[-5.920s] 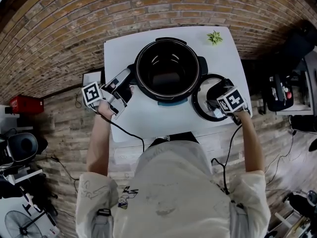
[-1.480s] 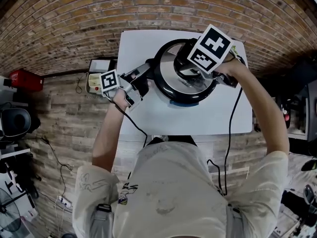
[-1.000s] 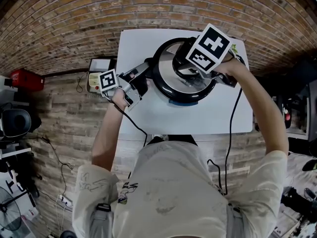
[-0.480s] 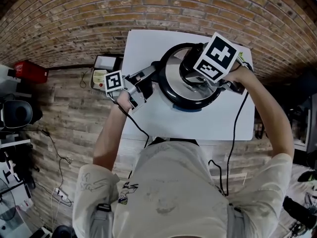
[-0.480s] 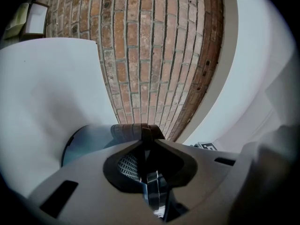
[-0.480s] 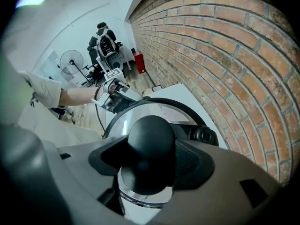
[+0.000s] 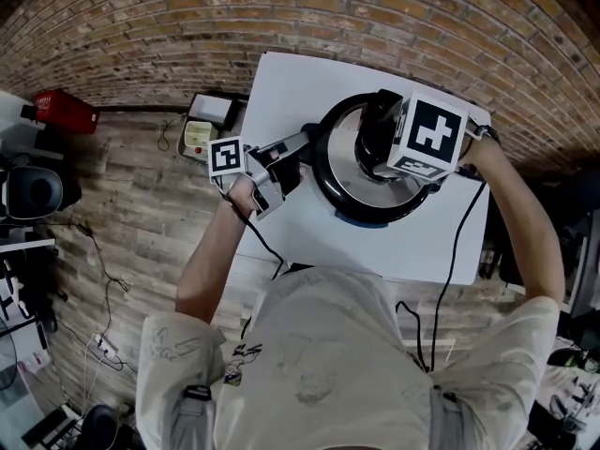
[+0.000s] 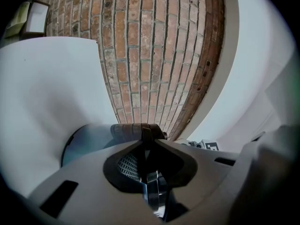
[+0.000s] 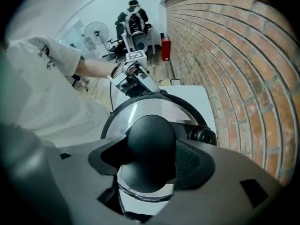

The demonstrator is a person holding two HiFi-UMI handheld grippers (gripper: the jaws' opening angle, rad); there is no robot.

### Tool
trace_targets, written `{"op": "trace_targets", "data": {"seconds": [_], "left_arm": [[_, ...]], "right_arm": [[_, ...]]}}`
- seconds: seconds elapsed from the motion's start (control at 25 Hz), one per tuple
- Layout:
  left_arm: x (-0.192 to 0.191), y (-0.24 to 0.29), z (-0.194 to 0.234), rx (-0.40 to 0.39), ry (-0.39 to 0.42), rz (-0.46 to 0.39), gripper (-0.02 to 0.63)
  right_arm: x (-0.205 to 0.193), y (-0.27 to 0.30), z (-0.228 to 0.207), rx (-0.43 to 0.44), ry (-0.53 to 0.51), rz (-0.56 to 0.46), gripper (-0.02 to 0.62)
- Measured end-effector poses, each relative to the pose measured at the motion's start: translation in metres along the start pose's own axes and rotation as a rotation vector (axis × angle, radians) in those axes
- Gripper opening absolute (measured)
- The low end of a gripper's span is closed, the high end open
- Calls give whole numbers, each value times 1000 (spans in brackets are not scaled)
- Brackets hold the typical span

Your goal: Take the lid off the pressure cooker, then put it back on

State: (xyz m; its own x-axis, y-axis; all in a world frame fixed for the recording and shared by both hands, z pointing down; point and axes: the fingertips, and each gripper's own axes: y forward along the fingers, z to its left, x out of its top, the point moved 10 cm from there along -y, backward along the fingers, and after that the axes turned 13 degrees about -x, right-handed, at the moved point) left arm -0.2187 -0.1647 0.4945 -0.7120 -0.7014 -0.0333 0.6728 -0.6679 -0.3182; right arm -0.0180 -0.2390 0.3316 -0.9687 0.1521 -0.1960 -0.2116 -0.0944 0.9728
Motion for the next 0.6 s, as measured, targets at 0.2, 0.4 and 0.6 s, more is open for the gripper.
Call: {"op": "trace_targets", "data": {"seconds": [0.2,0.4,0.6], "left_arm": [[0,-2,-3,-4,2,-4,71],[-1,-4,-3,-1,6,-21,71],[-3,-4,-3,4,5,-30,71]], "right_arm": [[3,-1,-4,43,-166,-40,313],[5,1,-6,45,-180,-36,314],[3,1,-5,40,-167,-41,314]]}}
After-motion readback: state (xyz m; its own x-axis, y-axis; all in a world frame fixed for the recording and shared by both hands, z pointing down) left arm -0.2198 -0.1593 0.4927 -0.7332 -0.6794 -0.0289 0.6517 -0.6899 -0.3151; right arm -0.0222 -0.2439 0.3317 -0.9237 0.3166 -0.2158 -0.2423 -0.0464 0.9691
